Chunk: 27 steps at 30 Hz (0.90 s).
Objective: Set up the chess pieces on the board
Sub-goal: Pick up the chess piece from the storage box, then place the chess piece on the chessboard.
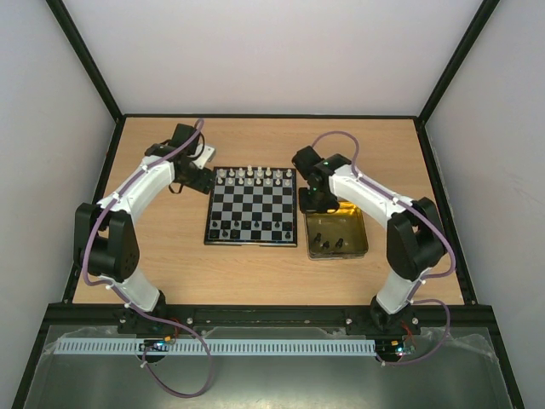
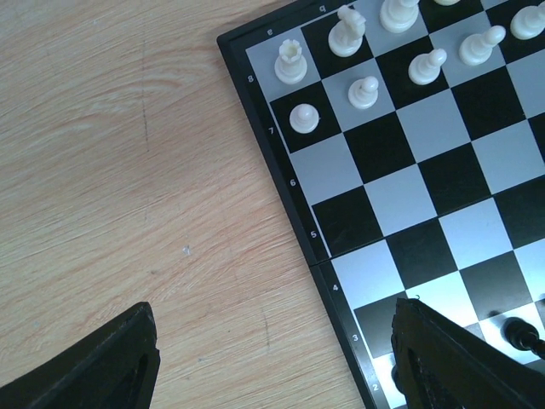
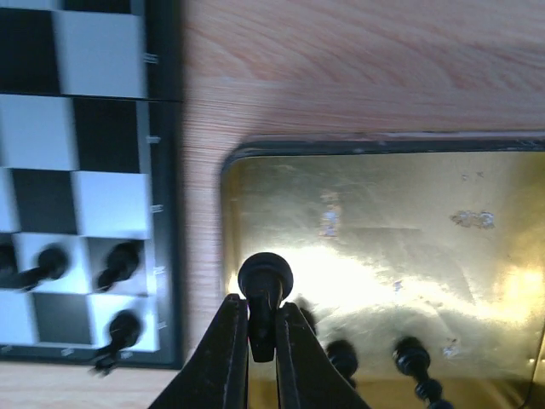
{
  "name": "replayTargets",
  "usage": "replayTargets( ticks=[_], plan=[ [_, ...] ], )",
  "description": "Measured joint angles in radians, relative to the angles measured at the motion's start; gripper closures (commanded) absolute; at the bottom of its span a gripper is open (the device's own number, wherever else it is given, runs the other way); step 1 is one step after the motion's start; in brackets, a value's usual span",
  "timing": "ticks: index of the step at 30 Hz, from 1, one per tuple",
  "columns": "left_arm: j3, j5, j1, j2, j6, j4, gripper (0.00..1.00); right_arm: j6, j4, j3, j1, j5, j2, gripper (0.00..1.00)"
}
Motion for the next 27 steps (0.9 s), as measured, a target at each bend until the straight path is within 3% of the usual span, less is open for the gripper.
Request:
replayTargets(
  ticks=[14, 27],
  plan=[
    [0.015, 0.0, -0.008, 0.0, -0.001, 0.0, 0.23, 0.087, -0.088, 0.173, 0.238, -0.02, 0.0, 0.94],
    [0.015, 0.003, 0.014, 0.0, -0.005, 0.002, 0.2, 0.095, -0.069, 0.182, 0.29, -0.04, 0.071, 0.94]
  ],
)
